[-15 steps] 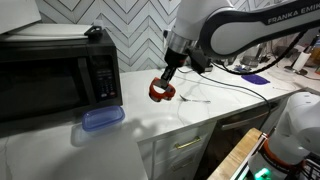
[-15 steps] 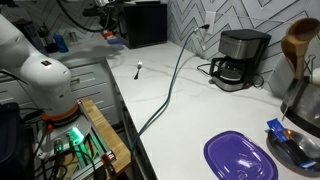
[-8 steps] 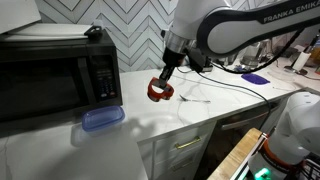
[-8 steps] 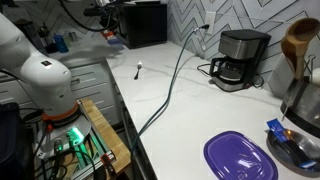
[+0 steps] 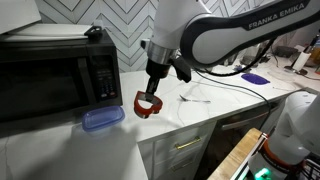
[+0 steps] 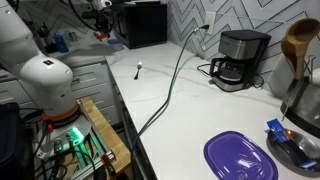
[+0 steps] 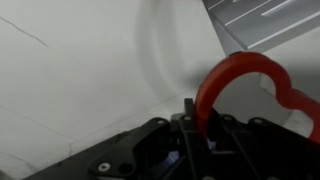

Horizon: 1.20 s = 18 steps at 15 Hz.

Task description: Move the heart shaped object to the left

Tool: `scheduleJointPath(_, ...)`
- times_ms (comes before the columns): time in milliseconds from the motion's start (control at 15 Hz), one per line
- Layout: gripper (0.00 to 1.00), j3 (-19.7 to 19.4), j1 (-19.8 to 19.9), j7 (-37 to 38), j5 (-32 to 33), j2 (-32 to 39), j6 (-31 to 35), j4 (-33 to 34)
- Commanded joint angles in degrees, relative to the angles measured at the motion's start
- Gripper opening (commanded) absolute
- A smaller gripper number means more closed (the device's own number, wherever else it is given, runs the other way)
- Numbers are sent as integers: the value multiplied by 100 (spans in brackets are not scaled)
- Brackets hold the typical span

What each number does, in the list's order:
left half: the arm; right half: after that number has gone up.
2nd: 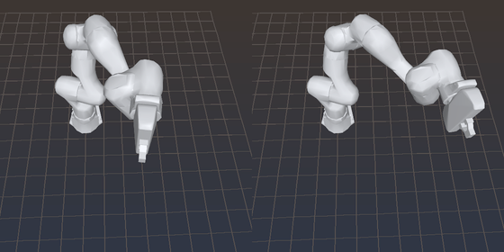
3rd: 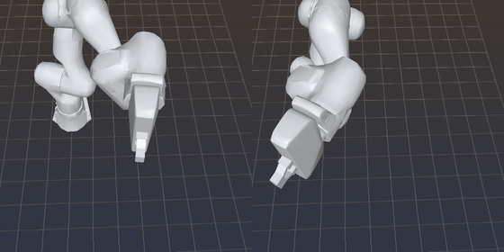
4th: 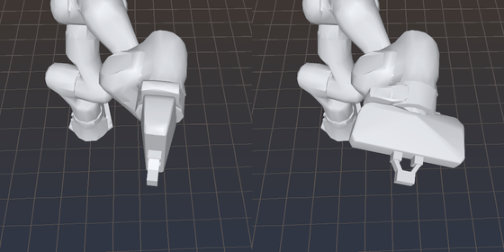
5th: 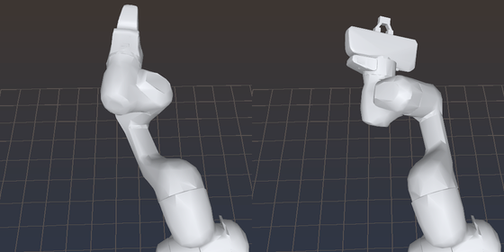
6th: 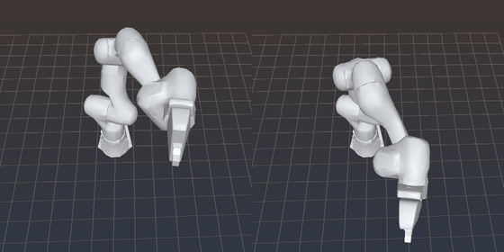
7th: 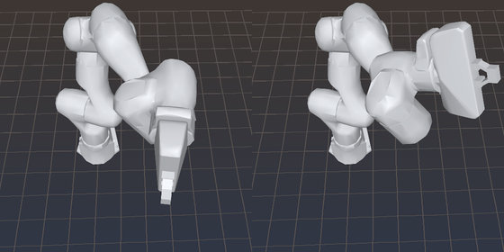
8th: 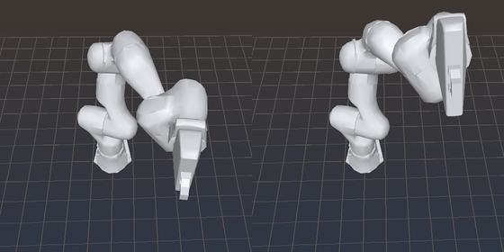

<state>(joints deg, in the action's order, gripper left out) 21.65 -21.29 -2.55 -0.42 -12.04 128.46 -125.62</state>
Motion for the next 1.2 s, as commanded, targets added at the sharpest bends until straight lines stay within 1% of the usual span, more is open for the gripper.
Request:
scheduleJointPath(0, 3, 218, -269, -582, -28, 980, -152, 812)
scheduleJointPath(200, 3, 408, -411, -920, 252, 1726, -379, 1458)
scheduleJointPath(400, 3, 519, -592, -1244, 607, 2438, -829, 2135)
scheduleJointPath(733, 3, 461, -1038, -1551, 1597, 3347, -1952, 3211)
scheduleJointPath(867, 3, 421, -1221, -1771, 2008, 3636, -2239, 3582)
scheduleJointPath(1000, 3, 378, -1366, -2156, 2342, 3884, -2256, 3884)
scheduleJointPath(1133, 3, 336, -1473, -2542, 2570, 4065, -2114, 4102)
